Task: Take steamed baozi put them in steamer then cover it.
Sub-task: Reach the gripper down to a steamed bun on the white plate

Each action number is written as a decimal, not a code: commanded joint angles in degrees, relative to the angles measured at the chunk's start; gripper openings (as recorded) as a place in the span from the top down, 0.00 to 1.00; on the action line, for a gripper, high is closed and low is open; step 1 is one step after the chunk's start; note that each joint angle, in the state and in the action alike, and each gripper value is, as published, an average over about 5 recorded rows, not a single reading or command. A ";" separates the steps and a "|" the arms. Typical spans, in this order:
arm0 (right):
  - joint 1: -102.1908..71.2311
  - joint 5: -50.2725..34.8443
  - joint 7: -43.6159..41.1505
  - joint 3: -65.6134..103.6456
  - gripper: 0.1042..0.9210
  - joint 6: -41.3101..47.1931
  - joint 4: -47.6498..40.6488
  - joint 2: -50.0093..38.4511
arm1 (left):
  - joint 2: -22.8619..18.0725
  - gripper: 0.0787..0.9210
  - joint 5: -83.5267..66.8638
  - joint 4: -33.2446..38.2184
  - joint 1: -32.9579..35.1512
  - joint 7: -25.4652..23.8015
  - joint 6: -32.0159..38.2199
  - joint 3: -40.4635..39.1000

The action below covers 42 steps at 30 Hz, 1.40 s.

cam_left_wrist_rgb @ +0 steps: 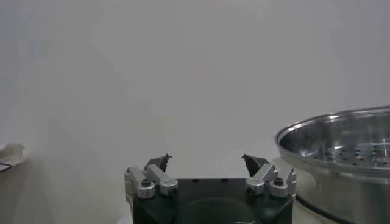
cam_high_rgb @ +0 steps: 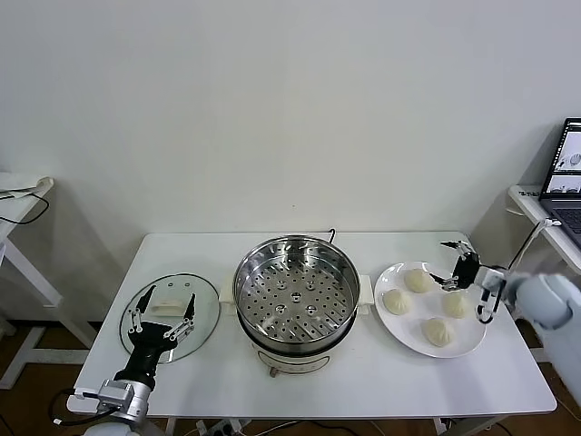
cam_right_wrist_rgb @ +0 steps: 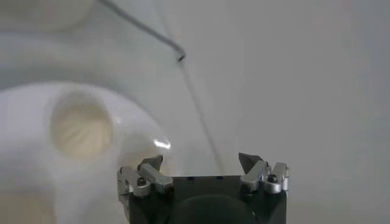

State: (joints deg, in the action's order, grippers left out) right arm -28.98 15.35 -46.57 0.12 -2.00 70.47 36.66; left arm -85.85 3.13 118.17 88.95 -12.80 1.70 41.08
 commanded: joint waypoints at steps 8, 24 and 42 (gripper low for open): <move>28.17 7.47 -22.52 -24.89 0.12 -4.28 -24.14 9.91 | -0.67 0.12 0.03 -0.98 0.02 -0.51 0.11 0.80; 27.59 12.34 -21.43 -22.15 0.12 -5.11 -33.78 19.29 | -0.96 0.12 -0.02 -0.72 0.37 -0.77 0.22 1.66; 26.26 17.27 -19.59 -18.81 0.12 -6.17 -37.11 22.08 | -1.14 0.12 0.02 -0.28 1.06 -0.74 0.64 1.84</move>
State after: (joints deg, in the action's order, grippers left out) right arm -3.33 30.93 -66.04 -19.00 -7.94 35.28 57.40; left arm -86.97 3.10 117.88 89.91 -13.55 2.20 42.85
